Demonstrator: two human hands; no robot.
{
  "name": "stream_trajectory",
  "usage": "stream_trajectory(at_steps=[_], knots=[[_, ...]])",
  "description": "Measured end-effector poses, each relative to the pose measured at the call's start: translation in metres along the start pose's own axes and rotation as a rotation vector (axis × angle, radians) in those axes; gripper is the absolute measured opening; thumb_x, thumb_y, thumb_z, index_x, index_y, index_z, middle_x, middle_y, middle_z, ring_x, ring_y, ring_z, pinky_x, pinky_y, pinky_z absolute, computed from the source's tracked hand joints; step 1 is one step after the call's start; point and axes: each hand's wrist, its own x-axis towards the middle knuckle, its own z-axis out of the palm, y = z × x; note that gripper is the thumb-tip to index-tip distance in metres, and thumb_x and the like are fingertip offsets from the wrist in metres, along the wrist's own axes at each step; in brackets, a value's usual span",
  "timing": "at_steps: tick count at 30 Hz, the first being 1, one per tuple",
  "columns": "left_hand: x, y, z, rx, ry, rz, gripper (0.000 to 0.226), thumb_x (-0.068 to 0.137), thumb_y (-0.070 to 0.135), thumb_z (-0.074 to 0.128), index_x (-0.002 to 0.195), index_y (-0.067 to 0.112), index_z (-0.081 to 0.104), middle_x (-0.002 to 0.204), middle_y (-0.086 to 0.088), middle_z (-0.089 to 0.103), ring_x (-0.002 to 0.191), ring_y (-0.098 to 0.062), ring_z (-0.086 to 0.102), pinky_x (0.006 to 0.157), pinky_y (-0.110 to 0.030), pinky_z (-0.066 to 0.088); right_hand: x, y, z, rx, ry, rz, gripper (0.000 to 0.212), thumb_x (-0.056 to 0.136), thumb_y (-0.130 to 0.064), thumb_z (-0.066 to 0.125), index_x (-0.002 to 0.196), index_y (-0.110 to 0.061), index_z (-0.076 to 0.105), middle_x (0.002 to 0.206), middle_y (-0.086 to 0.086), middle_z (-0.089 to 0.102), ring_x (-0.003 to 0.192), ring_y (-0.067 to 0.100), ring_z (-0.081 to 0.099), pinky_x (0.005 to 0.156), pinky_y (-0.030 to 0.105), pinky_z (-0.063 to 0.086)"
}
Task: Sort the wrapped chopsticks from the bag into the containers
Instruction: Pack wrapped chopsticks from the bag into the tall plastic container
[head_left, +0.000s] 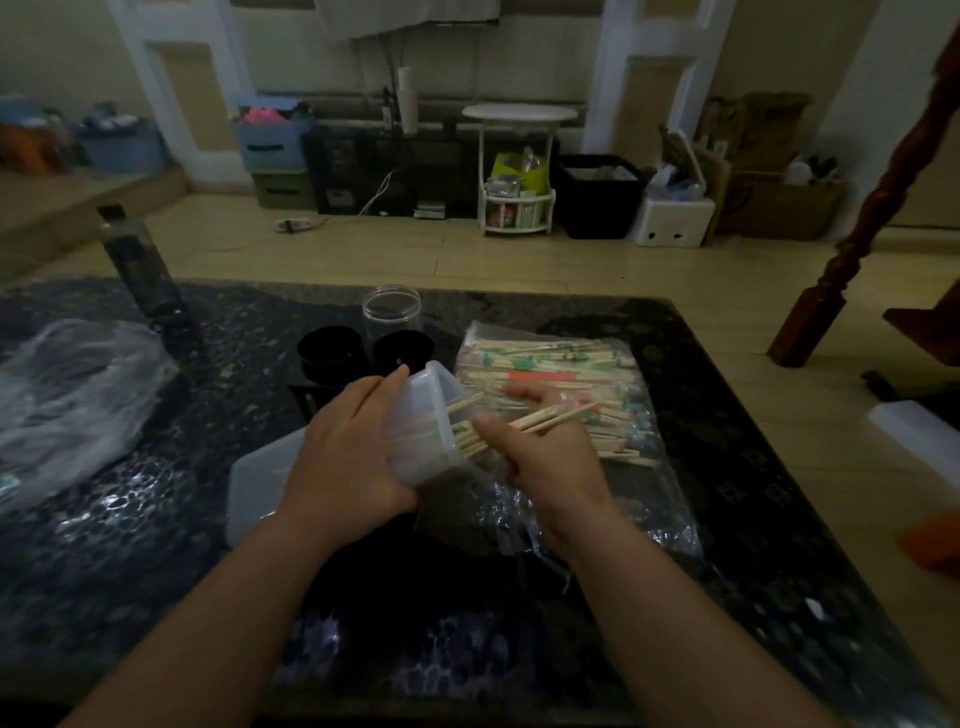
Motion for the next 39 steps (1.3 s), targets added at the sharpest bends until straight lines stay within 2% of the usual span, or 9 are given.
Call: stream_trajectory(at_steps=[2,5,9,13,15,19,26,31,39], knots=[[0.0,0.0,-0.001,-0.008,-0.006,-0.006,0.124,0.047,0.034,0.089,0.153,0.024,0.025,0.143,0.0,0.037,0.128,-0.023,0.04,0.102,-0.036,0.033,0.003,-0.001,-0.001,0.138,0.123,-0.07,0.024,0.091,-0.01,0.066,0.111,-0.012,0.052,0.094,0.01,0.064,0.056,0.01,0.061,0.047,0.025,0.046],[0.0,-0.001,-0.001,-0.012,-0.015,-0.02,0.126,0.047,0.034,0.09,0.153,0.025,0.024,0.144,0.0,0.036,0.129,-0.022,0.038,0.103,-0.037,0.033,0.007,-0.001,-0.006,0.107,0.249,-0.149,0.012,0.094,-0.004,0.052,0.092,-0.015,0.054,0.081,0.007,0.057,0.059,0.014,0.051,0.055,0.033,0.045],[0.0,0.001,-0.001,-0.008,-0.016,-0.01,0.124,0.048,0.032,0.09,0.153,0.024,0.025,0.145,0.0,0.036,0.129,-0.022,0.038,0.102,-0.033,0.031,0.008,0.007,-0.005,-0.352,0.003,-0.113,0.013,0.088,-0.004,0.067,0.085,-0.016,0.069,0.084,0.001,0.069,0.072,0.011,0.062,0.06,0.021,0.048],[0.0,0.003,-0.002,-0.021,-0.036,-0.024,0.124,0.047,0.03,0.087,0.153,0.024,0.024,0.146,-0.002,0.035,0.131,-0.023,0.037,0.105,-0.035,0.031,0.01,0.007,-0.008,-0.398,0.175,-0.218,0.012,0.084,-0.01,0.071,0.079,-0.021,0.07,0.078,-0.004,0.068,0.072,0.011,0.063,0.064,0.029,0.053],[0.0,0.003,-0.002,-0.022,-0.031,-0.018,0.124,0.044,0.035,0.082,0.153,0.024,0.024,0.146,-0.002,0.035,0.13,-0.023,0.038,0.104,-0.035,0.032,0.009,0.006,-0.009,-0.467,0.187,-0.27,0.013,0.086,-0.011,0.069,0.08,-0.021,0.071,0.079,-0.006,0.069,0.075,0.008,0.063,0.068,0.024,0.052],[-0.001,0.006,-0.002,-0.017,-0.032,-0.019,0.123,0.048,0.025,0.087,0.153,0.022,0.024,0.146,-0.002,0.035,0.13,-0.022,0.037,0.105,-0.034,0.031,0.006,0.009,-0.005,-0.699,-0.132,-0.182,0.015,0.092,-0.013,0.065,0.098,-0.019,0.077,0.091,-0.008,0.072,0.087,0.008,0.065,0.082,0.026,0.052],[0.0,0.007,-0.006,-0.009,-0.038,-0.059,0.132,0.046,0.034,0.094,0.154,0.025,0.02,0.149,-0.001,0.032,0.134,-0.022,0.032,0.106,-0.035,0.029,0.016,-0.002,-0.025,-0.662,0.068,-0.217,0.017,0.091,-0.017,0.065,0.077,-0.027,0.068,0.079,-0.007,0.068,0.08,0.013,0.064,0.076,0.032,0.053],[0.001,0.009,-0.009,0.002,-0.032,-0.08,0.133,0.046,0.037,0.095,0.154,0.025,0.019,0.149,0.0,0.031,0.133,-0.02,0.03,0.104,-0.034,0.029,0.022,-0.004,-0.049,-1.098,0.049,-0.141,0.013,0.092,-0.019,0.062,0.082,-0.028,0.063,0.081,-0.01,0.061,0.083,0.014,0.06,0.074,0.028,0.046],[0.001,0.01,-0.008,-0.019,-0.02,-0.094,0.133,0.044,0.033,0.095,0.154,0.024,0.021,0.148,0.0,0.032,0.132,-0.02,0.032,0.104,-0.035,0.03,0.015,0.005,-0.053,-1.557,-0.16,0.261,0.016,0.075,-0.027,0.075,0.074,-0.018,0.062,0.09,0.004,0.068,0.084,0.024,0.065,0.069,0.027,0.048]])
